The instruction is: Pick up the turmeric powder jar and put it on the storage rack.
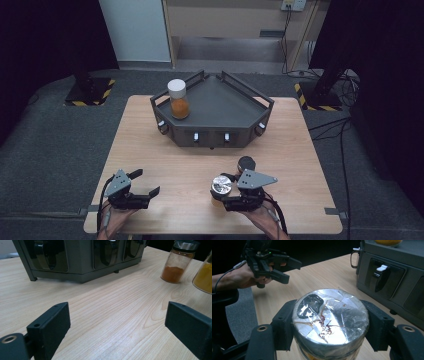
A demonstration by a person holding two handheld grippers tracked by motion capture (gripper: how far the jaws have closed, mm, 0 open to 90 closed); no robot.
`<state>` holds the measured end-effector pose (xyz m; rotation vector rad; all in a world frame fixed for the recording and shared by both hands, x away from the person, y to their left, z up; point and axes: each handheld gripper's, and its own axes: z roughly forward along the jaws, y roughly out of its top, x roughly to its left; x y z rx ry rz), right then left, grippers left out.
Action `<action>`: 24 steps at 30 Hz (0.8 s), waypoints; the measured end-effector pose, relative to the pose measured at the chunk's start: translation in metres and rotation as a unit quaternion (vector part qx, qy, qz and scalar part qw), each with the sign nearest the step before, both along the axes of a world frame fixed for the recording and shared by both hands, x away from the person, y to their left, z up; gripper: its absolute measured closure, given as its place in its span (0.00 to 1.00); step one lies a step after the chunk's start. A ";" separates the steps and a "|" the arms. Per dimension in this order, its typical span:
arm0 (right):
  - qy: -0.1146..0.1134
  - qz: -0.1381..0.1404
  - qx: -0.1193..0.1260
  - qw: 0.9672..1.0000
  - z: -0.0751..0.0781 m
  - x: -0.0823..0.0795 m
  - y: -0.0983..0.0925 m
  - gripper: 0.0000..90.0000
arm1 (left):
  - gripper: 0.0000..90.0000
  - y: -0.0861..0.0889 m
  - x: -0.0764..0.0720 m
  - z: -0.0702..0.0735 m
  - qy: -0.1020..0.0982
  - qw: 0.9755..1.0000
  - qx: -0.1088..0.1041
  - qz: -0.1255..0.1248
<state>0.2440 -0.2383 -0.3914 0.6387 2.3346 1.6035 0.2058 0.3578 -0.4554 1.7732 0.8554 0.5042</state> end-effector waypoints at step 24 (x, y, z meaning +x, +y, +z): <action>0.013 -0.031 -0.002 0.999 0.056 0.033 0.020 0.38 | 0.06 -0.001 0.001 0.000 0.002 1.000 0.001 0.000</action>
